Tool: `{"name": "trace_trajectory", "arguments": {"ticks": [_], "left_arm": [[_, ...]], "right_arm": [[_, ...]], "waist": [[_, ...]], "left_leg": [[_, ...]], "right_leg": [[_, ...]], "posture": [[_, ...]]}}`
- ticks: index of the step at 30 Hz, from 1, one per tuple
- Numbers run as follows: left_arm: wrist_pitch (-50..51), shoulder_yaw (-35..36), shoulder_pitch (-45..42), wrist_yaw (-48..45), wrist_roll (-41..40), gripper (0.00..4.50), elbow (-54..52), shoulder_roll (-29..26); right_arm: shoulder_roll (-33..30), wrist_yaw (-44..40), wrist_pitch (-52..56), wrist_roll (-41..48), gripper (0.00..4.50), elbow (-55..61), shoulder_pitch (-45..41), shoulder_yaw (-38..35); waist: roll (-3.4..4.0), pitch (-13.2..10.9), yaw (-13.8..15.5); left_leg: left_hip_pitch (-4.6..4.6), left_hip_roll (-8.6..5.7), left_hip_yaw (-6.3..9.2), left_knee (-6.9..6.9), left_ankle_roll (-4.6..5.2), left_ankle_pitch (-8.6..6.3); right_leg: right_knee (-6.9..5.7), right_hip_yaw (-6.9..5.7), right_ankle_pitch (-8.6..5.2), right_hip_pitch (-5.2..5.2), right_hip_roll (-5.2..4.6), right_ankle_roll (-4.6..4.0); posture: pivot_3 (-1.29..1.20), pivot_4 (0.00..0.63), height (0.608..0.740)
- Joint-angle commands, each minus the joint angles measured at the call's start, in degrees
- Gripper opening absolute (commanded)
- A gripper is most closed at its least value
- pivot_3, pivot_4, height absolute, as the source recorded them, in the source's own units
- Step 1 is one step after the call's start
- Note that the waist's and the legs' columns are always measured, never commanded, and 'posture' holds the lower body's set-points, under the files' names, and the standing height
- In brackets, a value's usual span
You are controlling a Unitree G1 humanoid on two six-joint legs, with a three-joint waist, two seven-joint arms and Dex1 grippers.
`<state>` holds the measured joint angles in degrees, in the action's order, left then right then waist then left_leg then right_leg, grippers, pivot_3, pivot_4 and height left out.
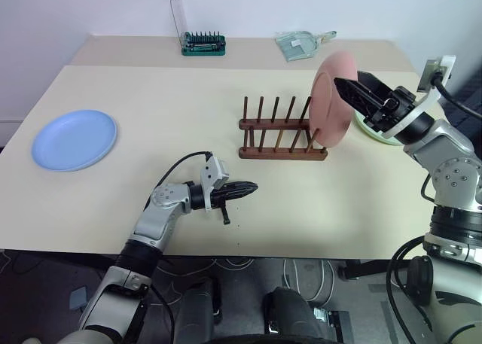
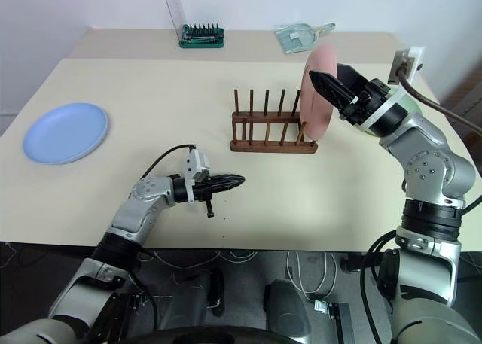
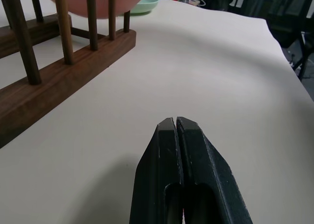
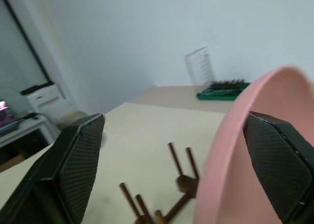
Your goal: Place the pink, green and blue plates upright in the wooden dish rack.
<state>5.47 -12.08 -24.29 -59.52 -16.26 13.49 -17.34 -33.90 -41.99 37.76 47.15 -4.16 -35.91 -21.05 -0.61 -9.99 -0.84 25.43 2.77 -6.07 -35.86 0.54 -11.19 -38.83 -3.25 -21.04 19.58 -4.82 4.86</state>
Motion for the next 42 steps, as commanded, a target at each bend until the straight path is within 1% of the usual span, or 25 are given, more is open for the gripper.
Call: {"name": "trace_trajectory", "arguments": {"ticks": [1,4,6,10,12,15,18,19,24,27,29,32,33,35,39,42], "left_arm": [[0.92,0.56,0.36,0.55,-0.59,0.01,-4.04,0.02],[2.9,0.64,0.49,1.28,-0.92,0.01,-6.49,-0.19],[4.3,0.71,0.53,1.83,-1.12,0.01,-8.07,-0.32],[6.43,0.81,0.51,2.64,-1.37,0.01,-10.31,-0.49],[7.09,0.79,0.29,2.82,-1.45,0.01,-10.67,-0.51],[7.37,0.6,-0.33,2.57,-1.44,0.01,-10.25,-0.41],[6.57,0.42,-0.94,1.96,-1.14,0.01,-8.64,-0.14],[5.98,0.43,-1.08,1.7,-0.95,0.01,-7.79,-0.06],[3.09,0.66,-1.19,0.59,-0.43,0.01,-4.31,-0.02],[1.79,0.74,-0.37,0.31,-0.35,0.01,-3.66,-0.15],[1.39,0.78,0.06,0.41,-0.33,0.01,-3.73,-0.19],[1.04,0.94,0.67,0.8,-0.27,0.01,-4.02,-0.36],[1.01,1.03,0.8,0.87,-0.28,0.01,-4.1,-0.46],[1.04,1.15,0.98,1.0,-0.32,0.01,-4.29,-0.64],[1.5,1.27,1.22,1.32,-0.53,0.01,-4.99,-0.98],[2.03,1.2,1.25,1.56,-0.63,0.01,-5.6,-0.98]], "right_arm": [[-1.47,0.33,-3.19,-1.33,4.45,0.1,-1.08,-2.09],[-2.8,1.84,-6.33,-3.32,4.45,-2.55,-1.55,-4.25],[-4.77,2.48,-8.43,-5.7,4.45,-4.41,-0.99,-4.98],[-10.17,3.76,-12.79,-13.8,4.45,-10.88,1.6,-3.54],[-13.02,4.34,-16.25,-19.69,4.45,-15.02,3.18,-0.94],[-16.14,4.47,-24.21,-30.93,4.45,-22.04,4.74,6.66],[-15.34,4.81,-32.25,-37.23,4.45,-30.62,2.13,11.24],[-15.05,5.39,-35.16,-39.69,4.45,-33.64,0.93,13.01],[-14.1,7.59,-45.48,-48.54,4.45,-47.62,-5.56,19.6],[-13.01,10.9,-49.23,-53.42,4.45,-56.57,-10.17,23.0],[-12.39,13.12,-50.01,-55.14,4.45,-61.25,-12.55,23.93],[-11.76,16.73,-49.58,-56.6,3.67,-66.25,-14.68,24.16],[-11.68,17.43,-49.5,-56.91,3.13,-67.22,-14.9,24.12],[-11.64,18.3,-49.66,-57.46,2.2,-68.4,-14.96,24.05],[-11.7,19.81,-50.48,-57.89,0.08,-69.24,-14.2,23.6],[-11.92,20.24,-52.1,-57.99,0.03,-68.95,-13.05,23.29]], "waist": [[0.01,0.0,0.03],[0.01,0.0,0.07],[0.02,-0.01,0.23],[0.03,-0.02,0.19],[0.03,-0.02,0.13],[0.05,-0.03,-0.13],[0.15,-0.08,-0.49],[0.2,-0.11,-0.54],[0.38,-0.22,-0.26],[0.38,-0.23,-0.14],[0.37,-0.23,-0.03],[0.38,-0.23,0.06],[0.38,-0.23,0.04],[0.38,-0.23,-0.05],[0.38,-0.23,-0.13],[0.36,-0.22,-0.14]], "left_leg": [[0.0,0.0,0.0,0.0,0.0,0.0],[0.01,0.0,-0.01,0.0,0.0,0.0],[0.01,-0.01,-0.01,0.0,0.0,0.0],[0.01,-0.03,-0.03,0.01,0.01,0.0],[0.0,-0.03,-0.03,0.01,0.01,0.0],[-0.02,-0.02,-0.06,0.0,0.0,0.01],[-0.08,0.02,-0.12,0.0,-0.11,0.07],[-0.09,0.03,-0.12,0.0,-0.38,0.24],[-0.09,0.02,-0.2,-0.03,-0.42,0.26],[-0.08,0.01,-0.21,-0.04,-0.42,0.27],[-0.07,0.01,-0.21,-0.05,-0.42,0.27],[-0.07,0.0,-0.21,-0.05,-0.42,0.27],[-0.07,0.0,-0.21,-0.06,-0.42,0.27],[-0.07,0.01,-0.21,-0.06,-0.43,0.27],[-0.08,0.02,-0.21,-0.07,-0.43,0.27],[-0.1,0.03,-0.17,-0.11,-0.43,0.27]], "right_leg": [[0.0,0.0,0.0,0.0,0.0,0.0],[0.0,0.0,0.0,0.0,0.0,0.0],[0.01,0.0,0.0,-0.01,0.0,0.0],[0.06,0.0,0.0,-0.02,-0.02,0.0],[0.08,-0.01,0.0,-0.03,0.01,0.0],[0.08,0.0,0.0,-0.03,0.03,0.0],[0.07,0.03,0.0,-0.02,0.11,0.01],[0.04,0.03,0.0,-0.02,0.12,0.01],[0.03,0.06,0.0,0.0,0.18,0.02],[0.04,0.06,0.0,0.0,0.17,0.02],[0.05,0.06,0.0,-0.01,0.16,0.02],[0.05,0.05,0.0,-0.02,0.15,0.02],[0.05,0.05,0.0,-0.03,0.14,0.02],[0.05,0.05,0.0,-0.03,0.14,0.02],[0.05,0.05,0.0,-0.04,0.14,0.02],[0.05,0.05,0.0,-0.11,0.14,0.02]], "posture": [[0.0,0.15,0.732],[0.0,0.15,0.732],[0.0,0.15,0.732],[0.0,0.15,0.732],[0.0,0.15,0.732],[0.0,0.15,0.732],[0.0,0.15,0.732],[0.0,0.15,0.732],[0.0,0.15,0.732],[0.0,0.15,0.732],[0.0,0.15,0.732],[0.0,0.15,0.732],[0.0,0.15,0.732],[0.0,0.15,0.732],[0.0,0.15,0.732],[0.0,0.15,0.732]]}}
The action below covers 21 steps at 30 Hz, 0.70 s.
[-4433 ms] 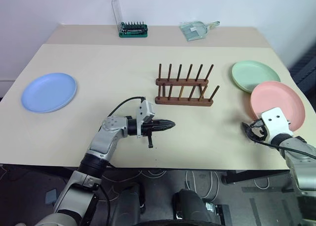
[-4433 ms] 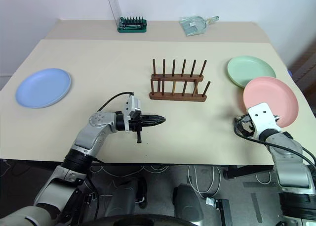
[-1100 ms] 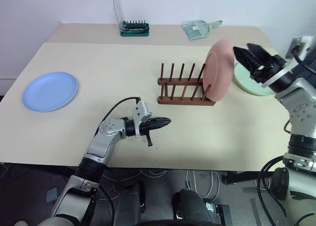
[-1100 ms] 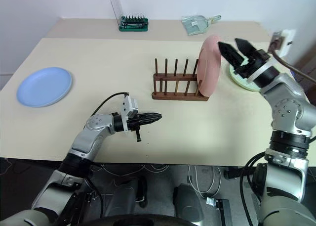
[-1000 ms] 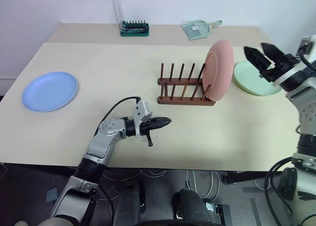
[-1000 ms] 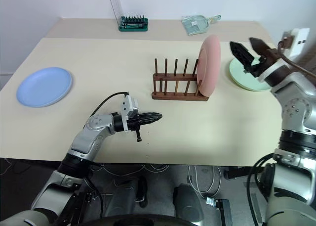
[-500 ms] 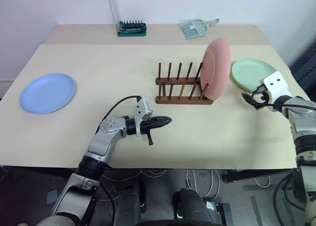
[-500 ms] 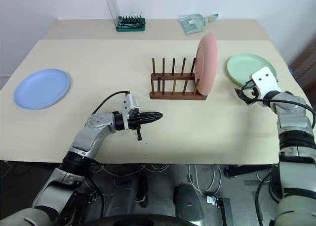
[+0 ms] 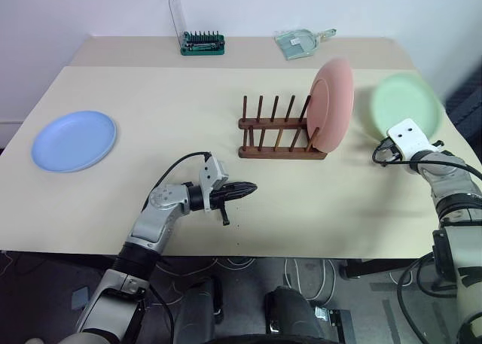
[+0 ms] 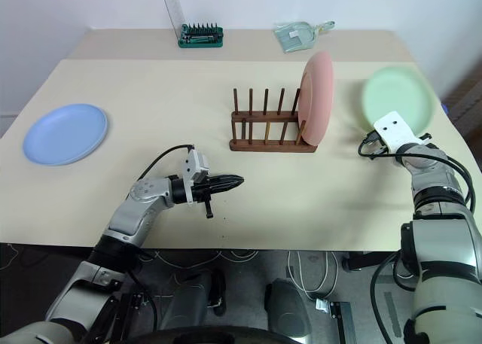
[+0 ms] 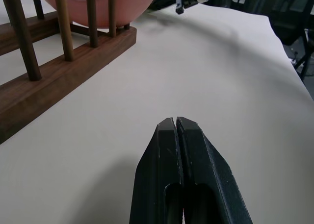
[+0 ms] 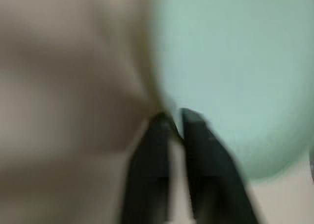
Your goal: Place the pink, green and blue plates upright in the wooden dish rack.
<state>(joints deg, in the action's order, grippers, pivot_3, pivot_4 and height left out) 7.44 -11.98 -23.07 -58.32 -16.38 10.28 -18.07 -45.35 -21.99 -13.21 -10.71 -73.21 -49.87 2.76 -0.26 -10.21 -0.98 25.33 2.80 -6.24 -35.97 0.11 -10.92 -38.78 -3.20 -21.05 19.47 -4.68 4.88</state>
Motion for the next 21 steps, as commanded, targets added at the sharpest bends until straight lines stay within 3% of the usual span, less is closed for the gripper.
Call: {"name": "trace_trajectory", "arguments": {"ticks": [1,6,9,16,21], "left_arm": [[0.17,1.08,-0.02,0.39,-0.53,0.01,-2.47,-0.25],[0.19,1.0,-0.49,0.08,-0.47,0.01,-1.99,-0.21],[-0.16,0.85,-0.46,-0.19,-0.36,0.01,-1.45,-0.07],[-0.1,0.37,-0.44,-0.83,-0.34,0.01,-1.01,0.23],[-0.23,0.25,-0.87,-0.65,-0.25,0.01,-1.21,0.71]], "right_arm": [[-0.63,0.57,-1.88,-0.44,0.03,0.28,1.32,-0.39],[-3.54,0.55,-7.41,-2.52,0.03,4.66,5.48,0.91],[-5.76,-1.46,-9.14,0.51,0.03,10.77,9.37,-2.09],[-8.83,-1.01,-1.08,10.73,0.03,45.61,21.06,-15.55],[-7.54,-5.71,10.66,20.31,0.03,69.22,21.78,-19.14]], "waist": [[0.01,0.0,-0.01],[0.01,0.0,0.13],[0.02,0.0,0.14],[0.23,-0.1,-0.11],[0.24,-0.09,0.01]], "left_leg": [[0.0,0.0,0.0,0.0,0.0,0.0],[0.02,-0.03,-0.01,0.01,0.0,0.0],[0.01,-0.02,-0.01,0.0,0.0,0.0],[0.01,0.0,0.0,0.0,0.0,0.0],[-0.02,0.05,0.05,0.01,-0.04,0.02]], "right_leg": [[0.0,0.0,0.0,0.0,0.0,0.0],[0.0,0.0,0.0,0.02,0.0,0.01],[0.0,0.0,0.0,0.02,0.01,0.0],[-0.01,0.01,0.0,0.03,-0.02,0.01],[-0.05,0.02,0.0,0.02,0.01,0.0]], "posture": [[0.0,0.15,0.732],[0.0,0.15,0.732],[0.0,0.15,0.732],[0.0,0.15,0.732],[0.0,0.15,0.732]]}}
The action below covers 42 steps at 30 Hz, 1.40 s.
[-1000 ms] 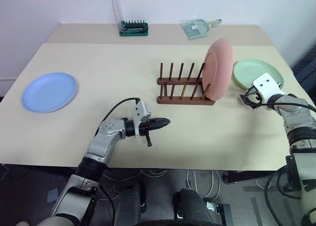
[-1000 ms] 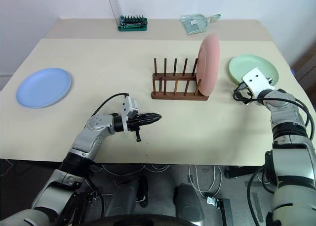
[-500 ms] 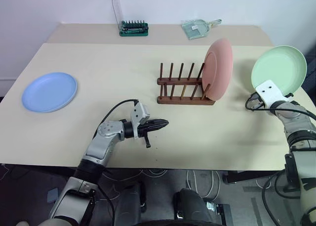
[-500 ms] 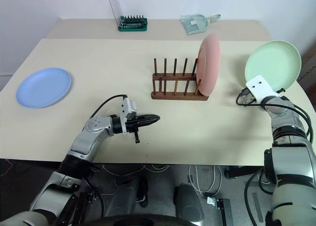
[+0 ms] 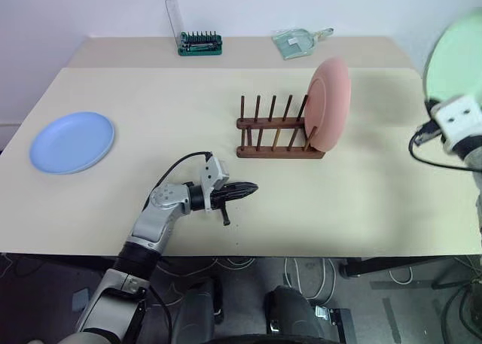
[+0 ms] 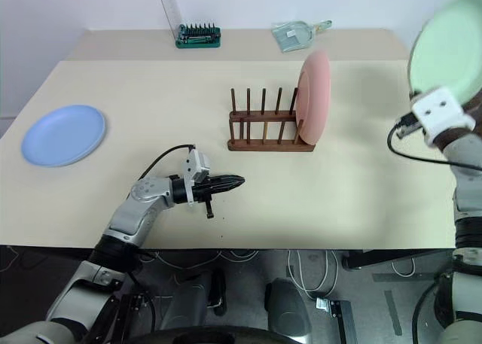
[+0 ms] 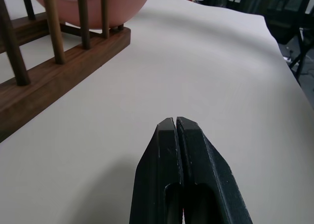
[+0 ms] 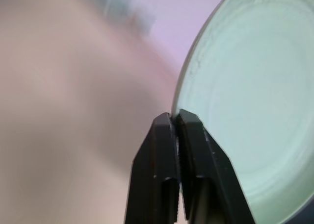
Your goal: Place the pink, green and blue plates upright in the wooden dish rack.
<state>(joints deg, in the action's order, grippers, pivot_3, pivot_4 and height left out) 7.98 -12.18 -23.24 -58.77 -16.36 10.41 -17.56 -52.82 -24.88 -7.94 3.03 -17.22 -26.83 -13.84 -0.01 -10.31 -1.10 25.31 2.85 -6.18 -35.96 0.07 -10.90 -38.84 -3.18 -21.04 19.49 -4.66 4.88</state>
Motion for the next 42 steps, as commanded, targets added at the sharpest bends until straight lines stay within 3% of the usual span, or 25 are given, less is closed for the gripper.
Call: {"name": "trace_trajectory", "arguments": {"ticks": [1,6,11,16,25,42], "left_arm": [[-0.97,0.81,-0.92,-0.09,-0.44,0.01,-1.49,0.24],[-1.55,4.54,-1.73,0.25,-3.11,0.01,-2.75,-0.25],[-0.7,7.43,-0.52,0.09,-4.84,0.01,-7.0,-2.4],[1.71,8.0,0.73,1.27,-5.12,0.01,-11.26,-4.64],[6.51,7.67,1.85,3.86,-5.92,0.01,-16.43,-5.56],[5.25,7.39,2.2,4.21,-5.66,0.01,-14.29,-5.24]], "right_arm": [[-0.03,-4.68,7.24,9.69,0.03,17.9,-2.42,-2.41],[2.04,-10.44,20.92,28.1,0.03,33.14,-7.03,-2.21],[7.28,-11.68,34.19,47.97,0.03,40.04,-8.06,-1.73],[12.9,-10.92,42.11,56.78,0.03,39.68,-6.96,0.69],[16.37,-14.9,47.17,55.88,0.03,31.68,-8.67,3.54],[19.73,-20.51,49.52,53.42,0.03,19.61,-13.91,2.73]], "waist": [[-0.01,0.0,0.22],[-0.06,-0.03,0.38],[-0.12,-0.04,0.34],[-0.12,-0.04,0.33],[-0.12,-0.04,0.31],[-0.12,-0.04,0.29]], "left_leg": [[0.01,-0.01,0.0,0.0,0.0,0.0],[0.05,-0.01,0.04,0.0,0.03,-0.02],[0.07,-0.02,0.1,0.0,0.42,-0.25],[0.08,-0.04,0.11,0.01,0.47,-0.28],[0.1,-0.04,0.1,0.02,0.49,-0.29],[0.11,-0.05,0.07,0.05,0.49,-0.29]], "right_leg": [[0.0,0.0,0.0,0.0,-0.01,0.0],[0.01,0.01,0.0,0.01,-0.05,0.0],[0.04,-0.03,0.0,-0.03,-0.11,-0.01],[0.05,-0.05,0.0,-0.02,-0.14,-0.01],[0.05,-0.05,0.0,0.01,-0.12,-0.01],[0.04,-0.05,0.0,0.05,-0.1,-0.01]], "posture": [[0.0,0.15,0.732],[0.0,0.15,0.732],[0.0,0.15,0.732],[0.0,0.15,0.732],[0.0,0.15,0.732],[0.0,0.15,0.732]]}}
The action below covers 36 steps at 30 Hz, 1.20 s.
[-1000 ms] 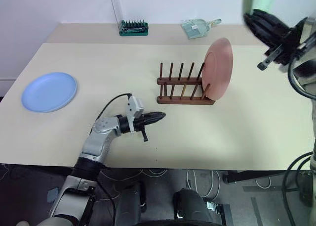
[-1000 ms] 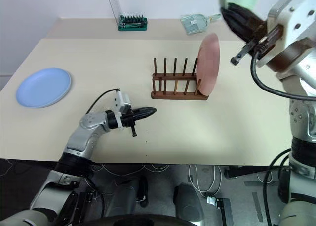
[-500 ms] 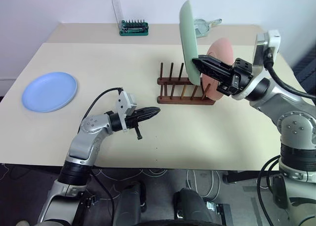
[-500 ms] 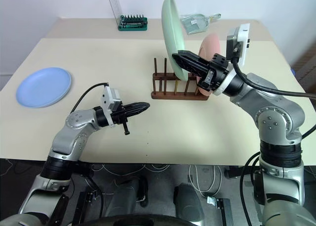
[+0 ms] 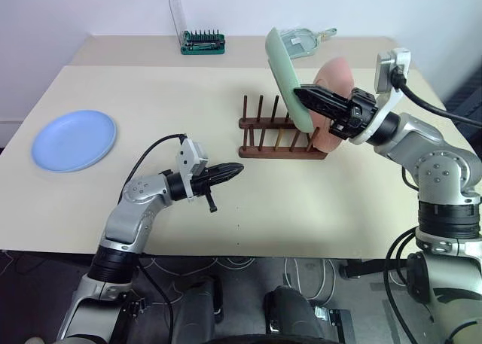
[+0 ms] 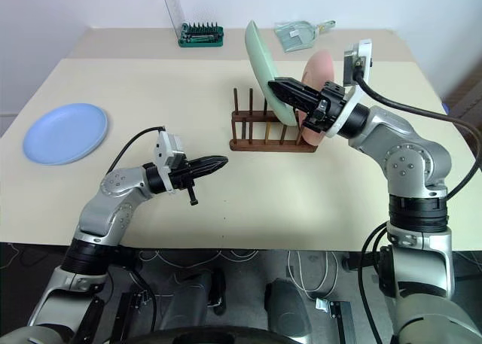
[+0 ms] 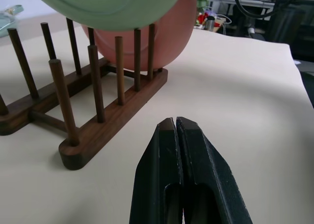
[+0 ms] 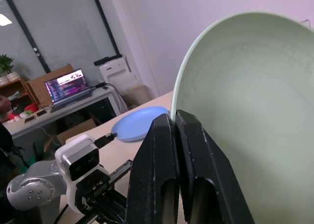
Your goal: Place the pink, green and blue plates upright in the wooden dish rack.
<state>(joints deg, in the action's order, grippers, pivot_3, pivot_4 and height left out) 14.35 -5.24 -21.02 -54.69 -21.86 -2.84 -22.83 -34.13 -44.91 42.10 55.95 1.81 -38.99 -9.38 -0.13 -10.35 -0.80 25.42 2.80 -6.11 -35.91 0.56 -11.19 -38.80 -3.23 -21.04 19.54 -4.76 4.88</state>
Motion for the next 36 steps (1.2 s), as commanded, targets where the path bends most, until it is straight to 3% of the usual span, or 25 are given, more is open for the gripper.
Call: {"name": "trace_trajectory", "arguments": {"ticks": [1,36], "left_arm": [[-1.21,0.42,0.02,0.18,-0.14,0.01,-0.98,0.07],[-9.58,-0.05,-0.13,-2.84,1.44,0.01,7.83,1.02]], "right_arm": [[1.66,-0.17,-0.52,0.82,0.03,0.45,-2.03,-2.14],[17.12,18.43,-3.15,3.47,0.03,8.68,4.0,-8.42]], "waist": [[0.0,0.0,0.0],[0.01,-0.01,-0.13]], "left_leg": [[0.0,0.0,0.0,0.0,0.0,0.0],[0.03,0.0,-0.02,0.07,-0.01,0.0]], "right_leg": [[0.0,0.0,0.0,0.0,0.0,0.0],[-0.01,0.0,0.0,0.08,0.0,0.0]], "posture": [[0.0,0.15,0.732],[0.0,0.15,0.732]]}}
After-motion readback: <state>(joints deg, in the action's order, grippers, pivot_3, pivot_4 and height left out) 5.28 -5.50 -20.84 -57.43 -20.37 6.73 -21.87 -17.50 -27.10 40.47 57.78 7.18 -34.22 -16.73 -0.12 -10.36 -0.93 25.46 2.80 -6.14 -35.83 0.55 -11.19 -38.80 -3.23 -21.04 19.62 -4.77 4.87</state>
